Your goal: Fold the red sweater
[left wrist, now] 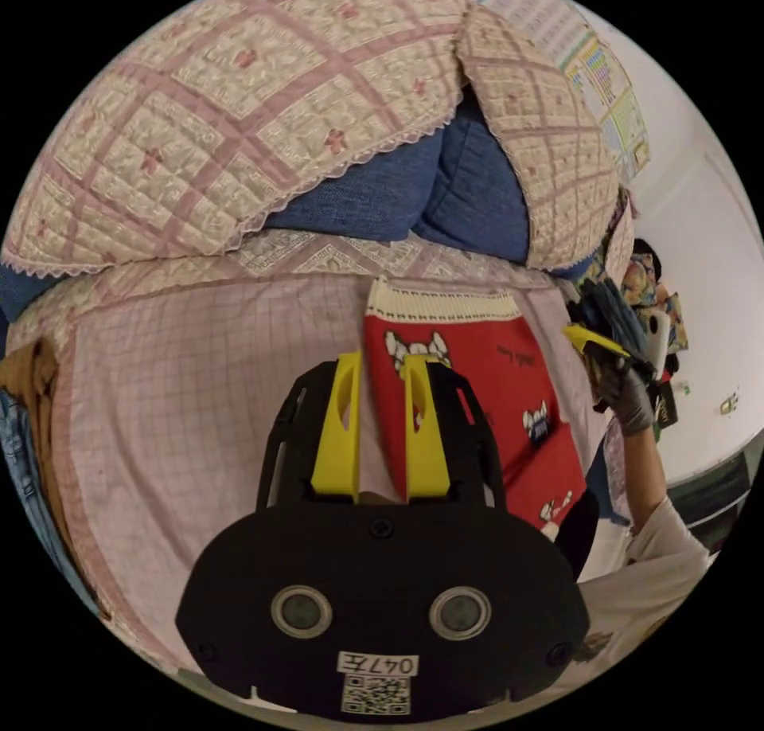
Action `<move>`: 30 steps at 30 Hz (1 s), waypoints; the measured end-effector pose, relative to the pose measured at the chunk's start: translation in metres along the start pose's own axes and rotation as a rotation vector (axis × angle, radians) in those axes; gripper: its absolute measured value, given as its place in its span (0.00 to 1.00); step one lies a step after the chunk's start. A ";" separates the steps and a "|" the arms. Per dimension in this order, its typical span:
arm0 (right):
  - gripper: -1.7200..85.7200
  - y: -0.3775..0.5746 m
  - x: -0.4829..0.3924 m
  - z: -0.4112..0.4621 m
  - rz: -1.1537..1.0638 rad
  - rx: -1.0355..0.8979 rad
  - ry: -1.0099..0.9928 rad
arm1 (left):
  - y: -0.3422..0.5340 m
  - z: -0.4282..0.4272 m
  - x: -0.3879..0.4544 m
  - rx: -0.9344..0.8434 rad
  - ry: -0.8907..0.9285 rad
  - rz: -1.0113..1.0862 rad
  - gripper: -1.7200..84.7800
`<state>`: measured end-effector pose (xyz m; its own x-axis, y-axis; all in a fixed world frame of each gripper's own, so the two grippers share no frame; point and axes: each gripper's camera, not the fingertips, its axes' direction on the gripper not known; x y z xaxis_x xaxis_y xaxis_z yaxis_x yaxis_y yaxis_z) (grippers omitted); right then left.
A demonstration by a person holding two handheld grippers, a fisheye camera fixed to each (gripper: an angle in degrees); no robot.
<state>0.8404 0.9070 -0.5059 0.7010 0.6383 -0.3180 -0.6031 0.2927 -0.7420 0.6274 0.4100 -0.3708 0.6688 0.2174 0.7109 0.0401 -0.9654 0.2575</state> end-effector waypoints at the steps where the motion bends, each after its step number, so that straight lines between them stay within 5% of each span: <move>1: 0.08 -0.004 0.006 0.005 0.010 -0.012 0.008 | -0.011 0.011 -0.011 0.002 0.026 -0.016 0.11; 15: 0.02 -0.017 0.066 0.003 0.019 0.053 -0.206 | -0.058 0.039 -0.032 0.030 0.101 0.113 0.03; 24: 0.01 0.096 0.017 -0.111 -0.317 0.148 -0.404 | 0.063 -0.089 -0.002 0.172 0.433 0.506 0.02; 30: 0.01 0.177 -0.016 -0.114 -0.463 0.005 -0.325 | 0.169 -0.100 0.059 0.037 0.264 0.716 0.02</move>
<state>0.7661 0.8673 -0.6997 0.7400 0.6288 0.2387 -0.2628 0.5970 -0.7580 0.5996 0.2745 -0.2200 0.3413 -0.4405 0.8303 -0.3086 -0.8869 -0.3437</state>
